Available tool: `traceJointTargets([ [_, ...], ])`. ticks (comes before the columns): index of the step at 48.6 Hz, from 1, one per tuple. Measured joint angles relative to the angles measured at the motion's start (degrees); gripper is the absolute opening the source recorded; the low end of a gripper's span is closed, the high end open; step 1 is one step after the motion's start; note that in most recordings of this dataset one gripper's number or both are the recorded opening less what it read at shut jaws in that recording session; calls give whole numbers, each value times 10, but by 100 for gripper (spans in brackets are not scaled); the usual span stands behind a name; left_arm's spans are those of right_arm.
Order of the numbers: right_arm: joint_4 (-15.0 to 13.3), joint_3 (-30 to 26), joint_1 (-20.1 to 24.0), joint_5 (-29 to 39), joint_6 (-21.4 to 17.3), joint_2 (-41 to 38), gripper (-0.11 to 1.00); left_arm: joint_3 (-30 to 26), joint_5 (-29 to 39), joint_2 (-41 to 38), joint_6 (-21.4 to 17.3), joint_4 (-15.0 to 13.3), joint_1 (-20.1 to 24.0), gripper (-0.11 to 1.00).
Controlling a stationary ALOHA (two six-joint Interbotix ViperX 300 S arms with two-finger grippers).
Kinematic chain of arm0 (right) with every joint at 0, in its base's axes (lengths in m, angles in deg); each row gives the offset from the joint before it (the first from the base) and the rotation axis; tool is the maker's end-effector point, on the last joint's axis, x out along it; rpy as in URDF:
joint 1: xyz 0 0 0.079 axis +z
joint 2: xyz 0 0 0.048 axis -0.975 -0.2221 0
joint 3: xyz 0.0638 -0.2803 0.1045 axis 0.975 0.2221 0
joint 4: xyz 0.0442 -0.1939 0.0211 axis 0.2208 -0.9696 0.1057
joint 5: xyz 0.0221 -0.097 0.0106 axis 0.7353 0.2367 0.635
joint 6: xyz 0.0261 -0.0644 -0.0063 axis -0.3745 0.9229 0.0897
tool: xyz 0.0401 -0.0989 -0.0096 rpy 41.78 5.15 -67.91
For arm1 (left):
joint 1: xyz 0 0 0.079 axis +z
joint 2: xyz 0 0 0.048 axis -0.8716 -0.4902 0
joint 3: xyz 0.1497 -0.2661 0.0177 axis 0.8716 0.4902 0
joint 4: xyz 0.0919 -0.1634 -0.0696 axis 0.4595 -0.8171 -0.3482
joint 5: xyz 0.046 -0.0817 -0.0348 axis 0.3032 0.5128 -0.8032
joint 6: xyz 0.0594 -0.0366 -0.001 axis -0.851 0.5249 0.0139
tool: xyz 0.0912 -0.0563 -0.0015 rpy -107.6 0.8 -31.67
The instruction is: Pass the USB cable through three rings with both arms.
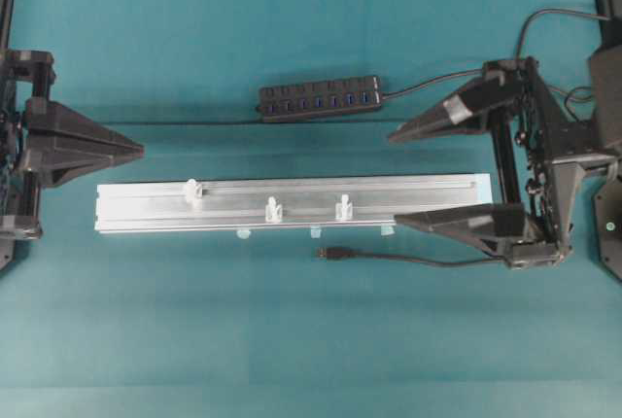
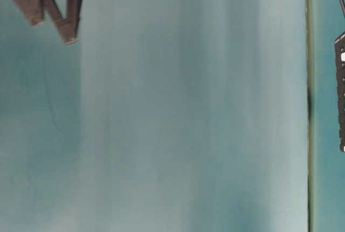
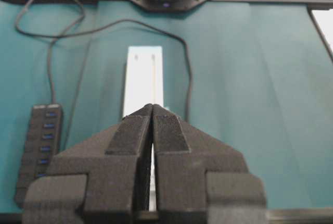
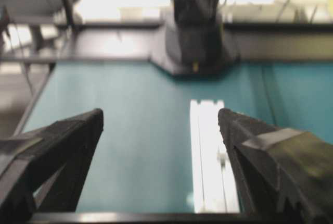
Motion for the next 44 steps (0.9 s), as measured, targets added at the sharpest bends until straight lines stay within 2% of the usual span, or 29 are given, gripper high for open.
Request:
traceJointTargets([
  [7,1,0,1,2,-6,2,94,0,0,0,0,1,2,2],
  [19,2,11,-10,-169,-62,30,94,0,0,0,0,1,4,2],
  [25,2,16,-11,-212,-75,41,94,-3,0,1,0,1,5,2],
  [37,2,17,-9,-213,-76,46,94,-4,0,0,0,0,4,2],
  [44,-1,17,-9,-152,-76,40,94,-4,0,0,0,1,5,2],
])
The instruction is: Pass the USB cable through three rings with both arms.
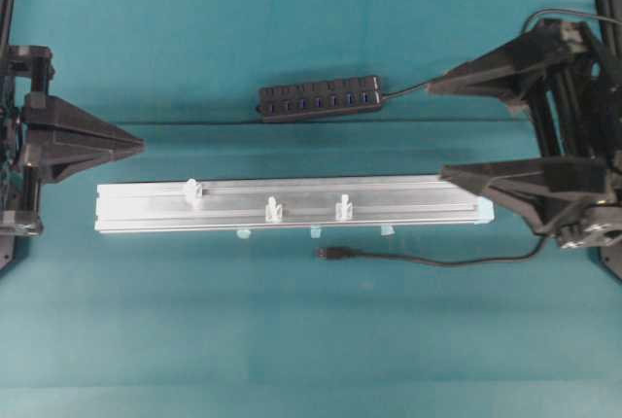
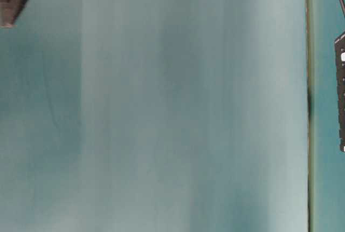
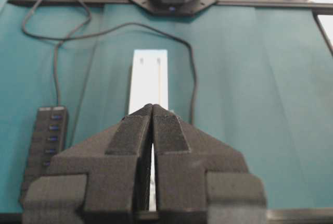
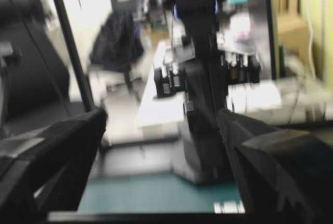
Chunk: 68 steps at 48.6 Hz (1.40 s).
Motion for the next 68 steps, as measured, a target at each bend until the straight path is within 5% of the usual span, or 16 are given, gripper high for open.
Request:
traceJointTargets([
  [17,-20,-47,3,353,4,-114,93,-4,0,0,0,0,-1,2],
  [29,-25,-104,11,498,35,-224,93,-4,5,-3,0,-1,0,2],
  [46,-25,-148,37,529,53,-353,93,-4,6,-1,3,-1,0,2],
  [68,-25,-153,37,483,52,-427,81,-4,6,-3,2,-1,0,2],
])
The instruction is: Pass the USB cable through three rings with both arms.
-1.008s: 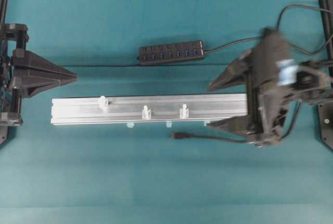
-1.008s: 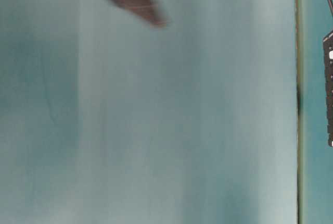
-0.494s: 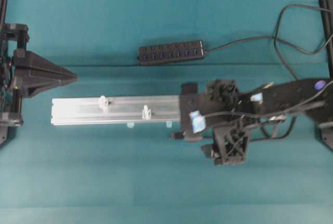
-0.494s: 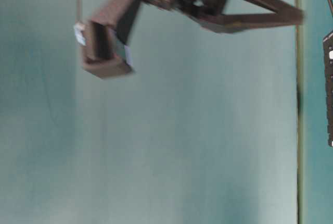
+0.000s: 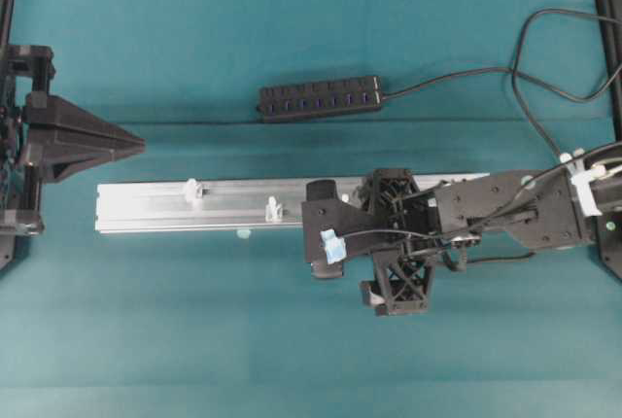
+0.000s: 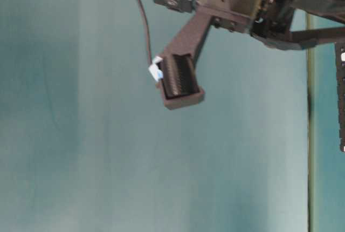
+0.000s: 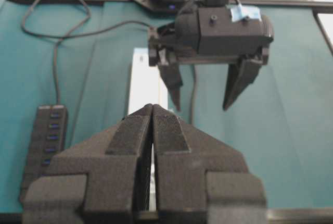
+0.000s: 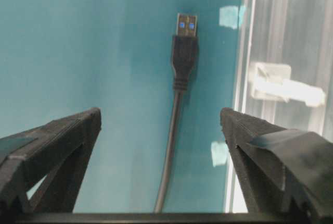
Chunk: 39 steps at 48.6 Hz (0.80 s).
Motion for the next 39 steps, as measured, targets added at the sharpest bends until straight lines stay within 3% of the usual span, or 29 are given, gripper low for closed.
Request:
traceJointTargets([
  [28,1,6,-13,-54,0,-66,79,0,0,2,-1,0,0,2],
  [39,1,17,-18,-64,0,-65,70,0,0,3,-2,1,-1,2],
])
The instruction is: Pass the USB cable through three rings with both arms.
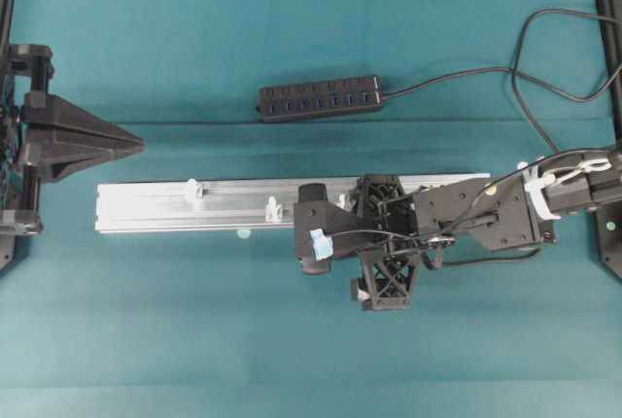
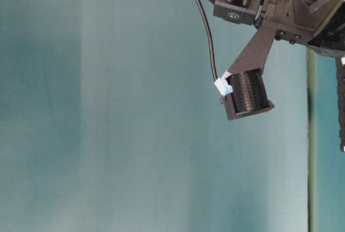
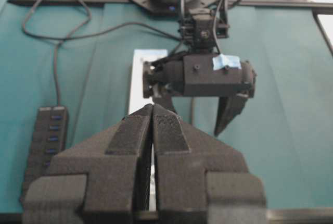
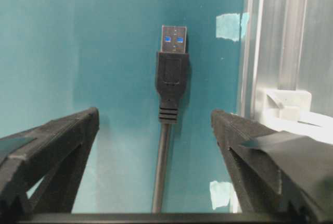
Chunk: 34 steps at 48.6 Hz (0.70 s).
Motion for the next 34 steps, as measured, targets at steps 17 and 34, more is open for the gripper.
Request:
traceJointTargets([
  [17,4,1,0,5,0,-13,34,-4,0,2,0,0,1,2],
  [34,5,-3,6,4,-27,-15,-7,-4,0,2,0,0,1,2],
])
